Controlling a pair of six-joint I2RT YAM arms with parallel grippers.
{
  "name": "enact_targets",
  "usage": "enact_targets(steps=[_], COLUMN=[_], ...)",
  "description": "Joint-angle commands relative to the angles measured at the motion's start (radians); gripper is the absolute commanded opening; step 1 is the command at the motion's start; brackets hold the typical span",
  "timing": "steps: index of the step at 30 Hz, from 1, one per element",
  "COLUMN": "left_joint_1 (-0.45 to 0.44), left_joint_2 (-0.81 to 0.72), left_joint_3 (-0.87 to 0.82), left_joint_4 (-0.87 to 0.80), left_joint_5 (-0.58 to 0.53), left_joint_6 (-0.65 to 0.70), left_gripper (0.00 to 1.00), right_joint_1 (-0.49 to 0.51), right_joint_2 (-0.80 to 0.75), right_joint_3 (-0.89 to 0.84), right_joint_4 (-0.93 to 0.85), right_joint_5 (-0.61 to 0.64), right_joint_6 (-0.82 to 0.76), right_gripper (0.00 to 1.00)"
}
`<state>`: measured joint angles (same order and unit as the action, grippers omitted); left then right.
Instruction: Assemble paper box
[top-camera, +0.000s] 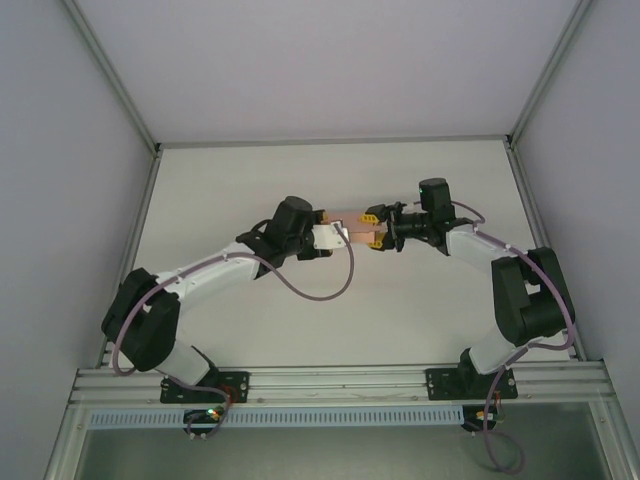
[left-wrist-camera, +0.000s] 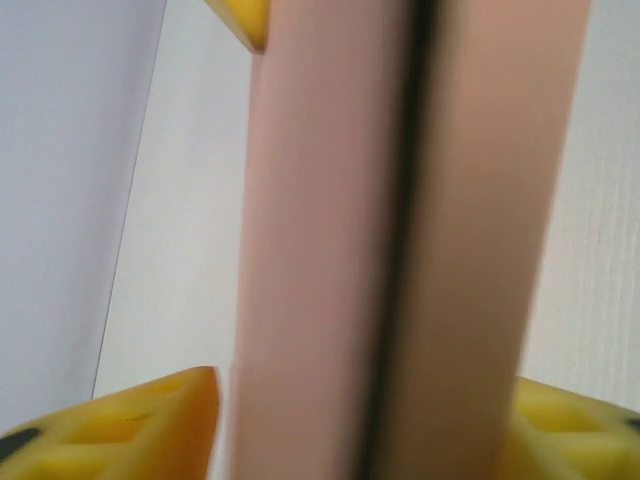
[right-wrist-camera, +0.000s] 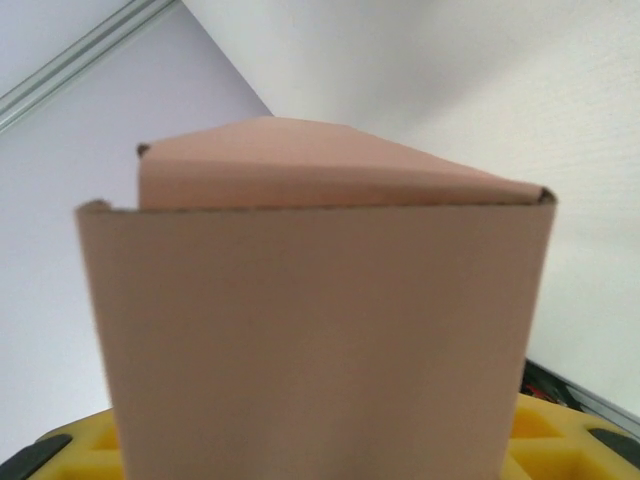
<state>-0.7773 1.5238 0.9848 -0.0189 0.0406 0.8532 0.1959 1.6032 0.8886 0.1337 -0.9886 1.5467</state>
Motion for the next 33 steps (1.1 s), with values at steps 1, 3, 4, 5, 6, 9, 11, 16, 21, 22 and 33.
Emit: enact_targets(steps=[1, 3, 4, 5, 6, 9, 11, 16, 21, 22, 33], left_joint_1=[0.003, 0.003, 0.005, 0.006, 0.005, 0.014, 0.021, 0.038, 0.083, 0.096, 0.221], left_joint_2=[0.004, -0.002, -0.004, -0.007, -0.012, -0.025, -0.029, -0.042, -0.027, -0.019, 0.176], left_joint_3=[0.013, 0.009, 0.007, 0.005, 0.006, 0.018, 0.027, 0.049, 0.106, 0.122, 0.353], left_joint_4=[0.097, 0.101, 0.100, 0.100, 0.094, 0.020, -0.016, -0.154, -0.376, -0.422, -0.797], left_joint_5=[-0.011, -0.006, -0.001, -0.001, 0.006, 0.051, 0.074, 0.121, 0.202, 0.223, 0.443], left_joint_6=[-0.017, -0.017, -0.016, -0.017, -0.017, -0.010, -0.017, -0.007, 0.008, 0.012, 0.027], left_gripper=[0.53, 0.48, 0.46, 0.45, 0.44, 0.39, 0.37, 0.34, 0.35, 0.35, 0.37], right_joint_1=[0.023, 0.023, 0.023, 0.023, 0.023, 0.020, 0.014, -0.036, -0.092, -0.096, -0.064], right_joint_2=[-0.023, -0.026, -0.026, -0.027, -0.029, -0.033, -0.034, -0.069, -0.164, -0.186, -0.452], right_joint_3=[-0.019, -0.021, -0.020, -0.021, -0.020, -0.022, -0.018, -0.016, 0.047, 0.081, -0.083], right_joint_4=[0.010, 0.007, 0.003, 0.000, -0.004, 0.009, 0.014, -0.056, -0.250, -0.331, -0.094], right_joint_5=[-0.080, -0.081, -0.081, -0.076, -0.071, -0.053, -0.040, 0.072, 0.261, 0.325, 0.496], right_joint_6=[0.015, 0.013, 0.012, 0.012, 0.008, 0.004, 0.000, -0.076, -0.298, -0.374, -1.355], right_gripper=[0.50, 0.51, 0.52, 0.54, 0.58, 0.63, 0.68, 1.00, 1.00, 1.00, 1.00])
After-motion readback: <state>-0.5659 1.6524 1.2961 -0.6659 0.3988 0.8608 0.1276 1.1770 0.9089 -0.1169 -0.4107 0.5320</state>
